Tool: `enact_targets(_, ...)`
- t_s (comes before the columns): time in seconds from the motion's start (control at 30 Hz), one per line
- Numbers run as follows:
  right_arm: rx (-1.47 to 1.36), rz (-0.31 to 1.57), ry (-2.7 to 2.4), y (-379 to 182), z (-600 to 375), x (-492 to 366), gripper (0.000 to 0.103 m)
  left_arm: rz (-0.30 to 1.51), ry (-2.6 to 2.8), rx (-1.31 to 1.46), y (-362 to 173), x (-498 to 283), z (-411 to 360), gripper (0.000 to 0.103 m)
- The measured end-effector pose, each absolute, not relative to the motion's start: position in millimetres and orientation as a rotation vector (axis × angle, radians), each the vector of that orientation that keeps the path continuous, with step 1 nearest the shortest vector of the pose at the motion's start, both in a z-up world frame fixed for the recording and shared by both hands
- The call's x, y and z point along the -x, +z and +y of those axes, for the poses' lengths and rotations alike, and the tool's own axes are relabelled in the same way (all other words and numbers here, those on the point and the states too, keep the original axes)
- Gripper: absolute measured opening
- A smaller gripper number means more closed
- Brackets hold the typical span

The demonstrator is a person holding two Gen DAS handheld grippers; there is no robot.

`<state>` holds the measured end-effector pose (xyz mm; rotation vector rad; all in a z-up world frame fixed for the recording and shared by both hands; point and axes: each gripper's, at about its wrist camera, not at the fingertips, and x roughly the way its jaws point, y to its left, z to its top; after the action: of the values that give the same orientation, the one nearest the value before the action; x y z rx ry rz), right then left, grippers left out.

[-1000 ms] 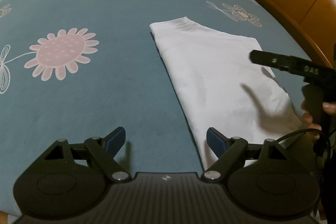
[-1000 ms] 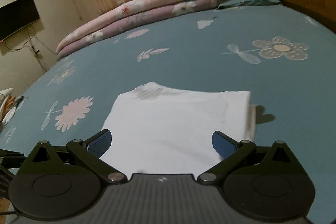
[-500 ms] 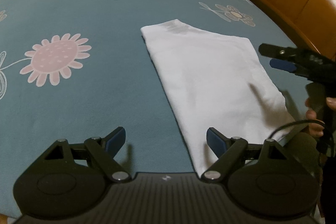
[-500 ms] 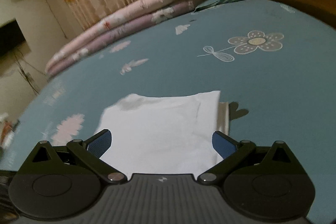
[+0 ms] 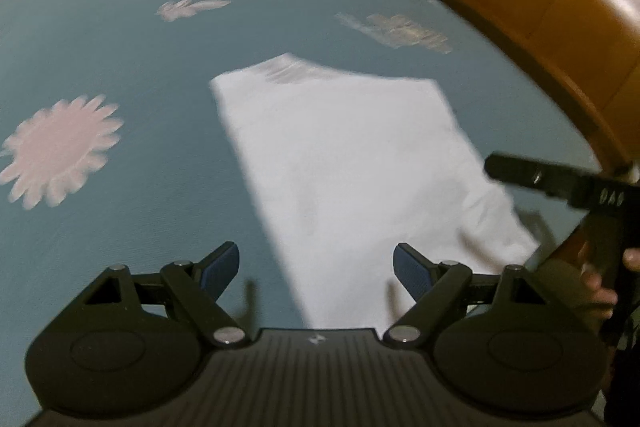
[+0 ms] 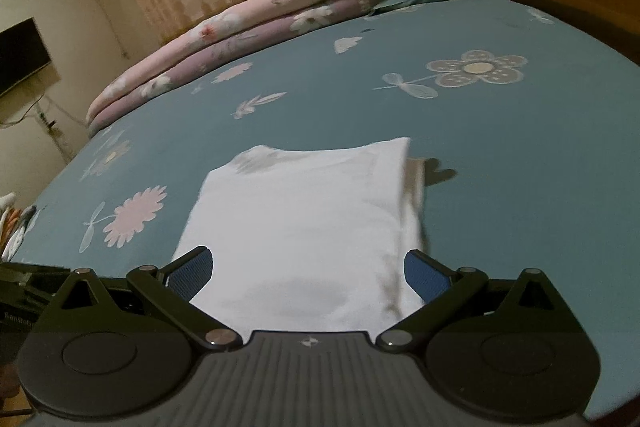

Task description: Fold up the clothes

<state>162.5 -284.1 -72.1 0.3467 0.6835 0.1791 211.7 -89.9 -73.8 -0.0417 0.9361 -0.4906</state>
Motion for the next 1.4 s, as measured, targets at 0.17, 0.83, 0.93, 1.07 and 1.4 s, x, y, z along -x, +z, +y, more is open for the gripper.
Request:
enact_targets(0.17,-0.357,0.691,0.132,-72.5,-300.9,-154.2,0.103,0.916,-0.568,0.065,-87.0,-230.8,-115.9,0.084)
enact_targets(0.83,-0.576,0.818,0.256,-97.5,-336.6,-177.1,0.103,0.956,-0.483,0.385,-106.3,-245.3,-52.3,0.084)
enact_targets(0.93,-0.646,0.861,0.285,-110.1,-340.1,-184.1,0.103,0.988,-0.481,0.457,-118.9,-245.5,-47.3,0.084)
enact_targets(1.07,-0.696,0.852,0.323,-118.0,-344.9,-194.7,0.103,0.991,-0.508,0.554,-125.2,-253.7,-42.4,0.085)
enact_targets(1.4,-0.773,0.855,0.404,-125.8,-356.7,-262.2,0.103,1.011,-0.57,0.659,-135.6,-293.9,-47.2,0.093)
